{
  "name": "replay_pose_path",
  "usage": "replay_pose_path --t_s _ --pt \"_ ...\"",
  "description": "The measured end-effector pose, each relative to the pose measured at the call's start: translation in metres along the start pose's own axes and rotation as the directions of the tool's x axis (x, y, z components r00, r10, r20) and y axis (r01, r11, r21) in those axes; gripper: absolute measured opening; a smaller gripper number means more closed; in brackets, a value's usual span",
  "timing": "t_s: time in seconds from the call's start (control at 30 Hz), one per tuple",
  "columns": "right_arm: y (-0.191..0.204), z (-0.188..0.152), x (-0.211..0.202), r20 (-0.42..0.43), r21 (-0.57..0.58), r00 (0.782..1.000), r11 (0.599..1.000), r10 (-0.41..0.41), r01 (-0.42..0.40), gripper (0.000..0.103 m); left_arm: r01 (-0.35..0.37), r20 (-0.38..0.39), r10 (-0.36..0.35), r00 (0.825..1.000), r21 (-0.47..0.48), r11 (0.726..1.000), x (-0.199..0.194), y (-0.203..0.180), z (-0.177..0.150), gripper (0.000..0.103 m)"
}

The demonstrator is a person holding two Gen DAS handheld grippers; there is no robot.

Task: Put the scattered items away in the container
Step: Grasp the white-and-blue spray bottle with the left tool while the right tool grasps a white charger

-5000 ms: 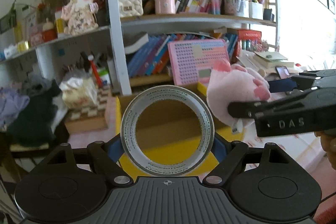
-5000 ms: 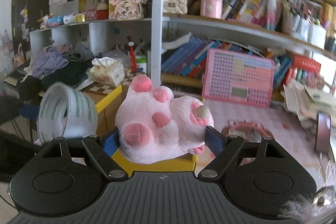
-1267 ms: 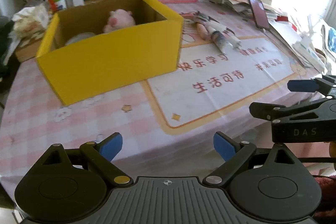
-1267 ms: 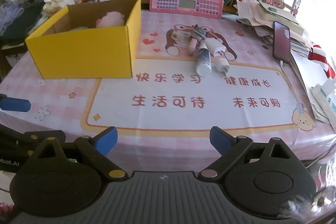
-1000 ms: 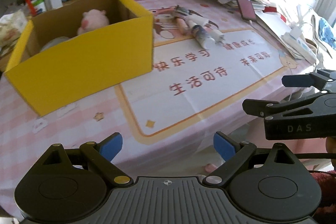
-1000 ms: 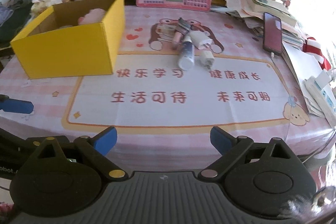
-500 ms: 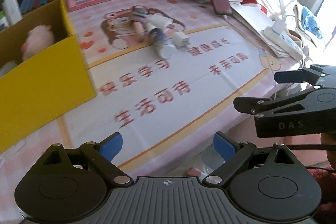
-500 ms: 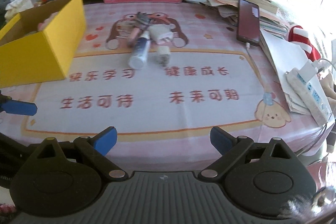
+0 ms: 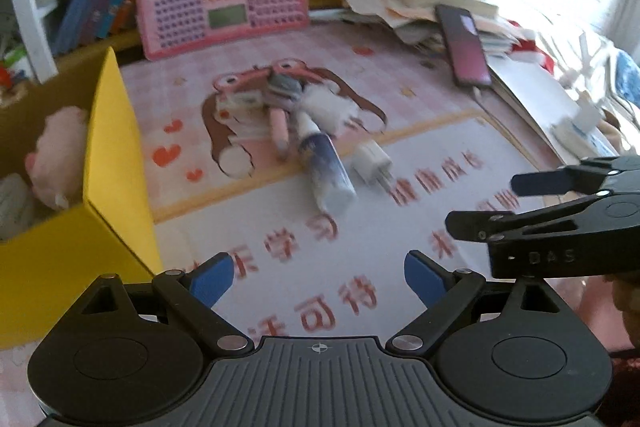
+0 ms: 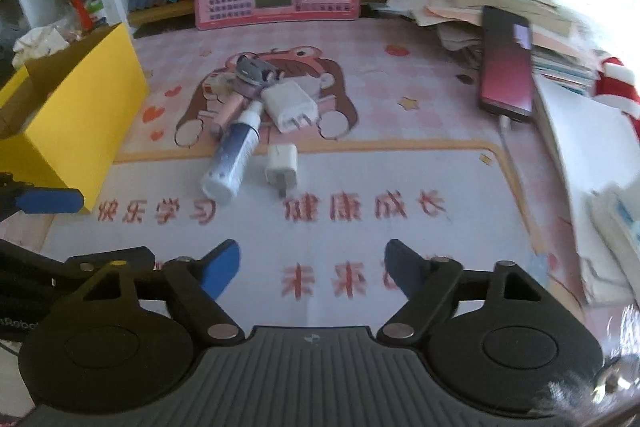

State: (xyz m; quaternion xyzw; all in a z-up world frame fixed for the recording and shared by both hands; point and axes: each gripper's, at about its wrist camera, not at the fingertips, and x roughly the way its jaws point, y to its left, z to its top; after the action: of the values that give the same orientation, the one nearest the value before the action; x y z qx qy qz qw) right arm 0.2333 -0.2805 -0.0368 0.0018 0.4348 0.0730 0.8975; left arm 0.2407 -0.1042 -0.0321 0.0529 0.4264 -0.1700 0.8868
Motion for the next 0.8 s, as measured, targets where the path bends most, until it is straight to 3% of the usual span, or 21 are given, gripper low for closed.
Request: replay_pose_path --t_s 0.07,0.5,0.57,0.8 --pt "-0.003 0.009 0.01 -0.004 -0.012 0.999 0.999 0.033 -0.033 0.066 -0.02 -0.001 0.02 1.0 -0.002 1.0 0.003 -0.001 0.005 0.093" --pt "-0.004 0.06 0.088 -0.054 -0.076 0.989 0.987 0.136 -0.14 0.037 -0.096 -0.033 0.096 0.995 0.009 0.995 0.037 -0.008 0.035 0.087" --pt "-0.004 0.06 0.096 -0.082 -0.086 0.987 0.985 0.141 -0.148 0.025 -0.095 -0.035 0.096 0.995 0.011 0.995 0.043 -0.008 0.04 0.086" --pt "-0.034 0.059 0.096 -0.066 -0.021 0.992 0.994 0.105 -0.107 0.025 -0.07 -0.045 0.072 0.996 0.038 0.997 0.077 -0.015 0.059 0.074"
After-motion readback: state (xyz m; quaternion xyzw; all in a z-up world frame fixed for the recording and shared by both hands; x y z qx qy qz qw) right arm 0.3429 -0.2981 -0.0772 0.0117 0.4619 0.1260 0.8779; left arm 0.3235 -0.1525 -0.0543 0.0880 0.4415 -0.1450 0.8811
